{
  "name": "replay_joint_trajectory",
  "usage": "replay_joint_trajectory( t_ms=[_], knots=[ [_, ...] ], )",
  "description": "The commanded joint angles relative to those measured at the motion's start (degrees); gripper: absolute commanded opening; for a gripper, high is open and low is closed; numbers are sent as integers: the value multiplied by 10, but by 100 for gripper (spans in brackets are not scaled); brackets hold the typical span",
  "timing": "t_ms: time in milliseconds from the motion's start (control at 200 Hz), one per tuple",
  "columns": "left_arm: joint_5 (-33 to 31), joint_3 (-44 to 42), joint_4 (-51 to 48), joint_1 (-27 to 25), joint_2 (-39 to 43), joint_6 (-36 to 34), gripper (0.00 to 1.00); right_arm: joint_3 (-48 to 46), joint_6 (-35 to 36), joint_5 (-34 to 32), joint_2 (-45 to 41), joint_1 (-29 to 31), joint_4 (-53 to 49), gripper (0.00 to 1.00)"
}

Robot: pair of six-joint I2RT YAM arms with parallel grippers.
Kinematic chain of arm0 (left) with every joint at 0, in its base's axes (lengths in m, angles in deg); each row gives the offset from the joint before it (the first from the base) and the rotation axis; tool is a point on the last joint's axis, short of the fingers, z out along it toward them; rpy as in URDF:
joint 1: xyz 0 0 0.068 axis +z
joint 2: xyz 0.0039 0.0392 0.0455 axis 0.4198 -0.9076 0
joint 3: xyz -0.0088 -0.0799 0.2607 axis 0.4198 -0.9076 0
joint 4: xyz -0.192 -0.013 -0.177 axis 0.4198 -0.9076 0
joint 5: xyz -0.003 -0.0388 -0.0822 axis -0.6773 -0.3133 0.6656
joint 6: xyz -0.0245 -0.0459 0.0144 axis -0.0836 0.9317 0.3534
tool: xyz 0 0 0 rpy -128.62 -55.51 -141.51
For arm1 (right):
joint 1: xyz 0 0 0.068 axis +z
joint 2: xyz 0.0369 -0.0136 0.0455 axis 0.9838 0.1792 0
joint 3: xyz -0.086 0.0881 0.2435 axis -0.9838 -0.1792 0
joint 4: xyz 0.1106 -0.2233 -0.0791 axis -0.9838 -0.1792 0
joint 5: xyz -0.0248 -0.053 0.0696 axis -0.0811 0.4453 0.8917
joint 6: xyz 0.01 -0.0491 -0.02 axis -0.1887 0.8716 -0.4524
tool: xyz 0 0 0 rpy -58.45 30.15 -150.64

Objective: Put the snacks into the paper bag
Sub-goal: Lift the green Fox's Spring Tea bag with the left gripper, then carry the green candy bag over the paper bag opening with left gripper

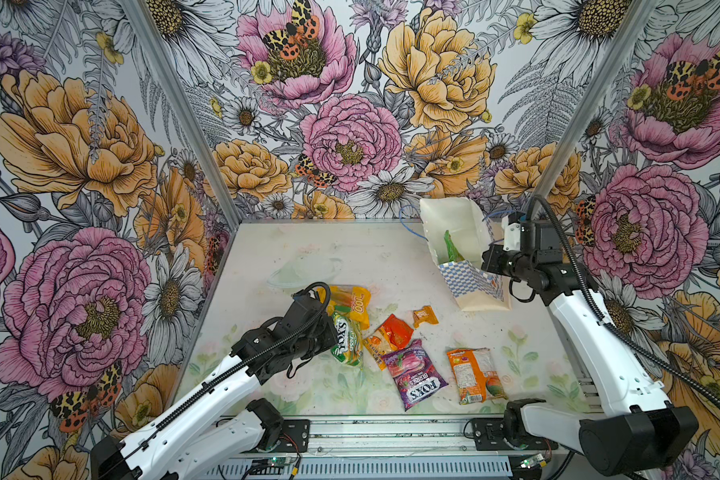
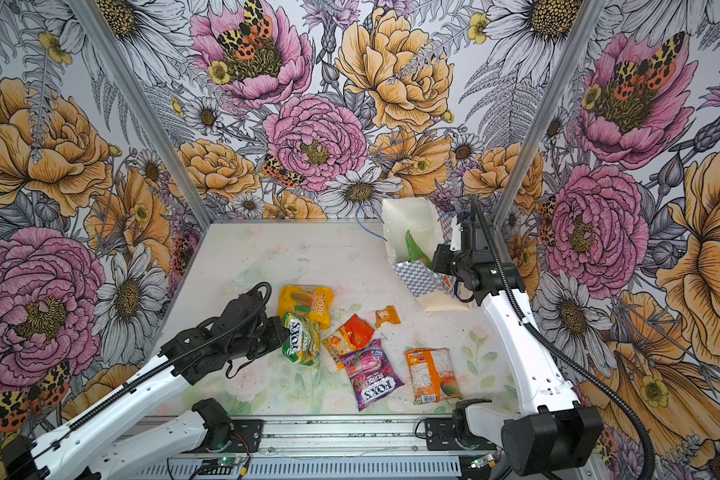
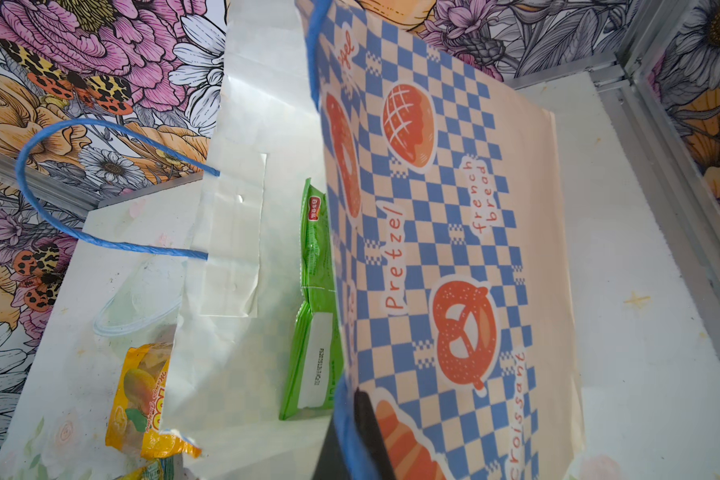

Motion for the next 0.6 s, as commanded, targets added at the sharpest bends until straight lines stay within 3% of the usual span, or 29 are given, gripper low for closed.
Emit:
replay_joint_trajectory(
  t_ms=[0,180,595],
  knots=[
    [2,45,-23,17,-3,-45,0,16,10,11,-13,-3,-3,0],
    [23,100,-27,44,-14,-73,0,27,11,17,-11,-3,-9,0],
    [46,285,-32,45,-97,-133,0,51,11,31,-10,10,-19,0]
  ],
)
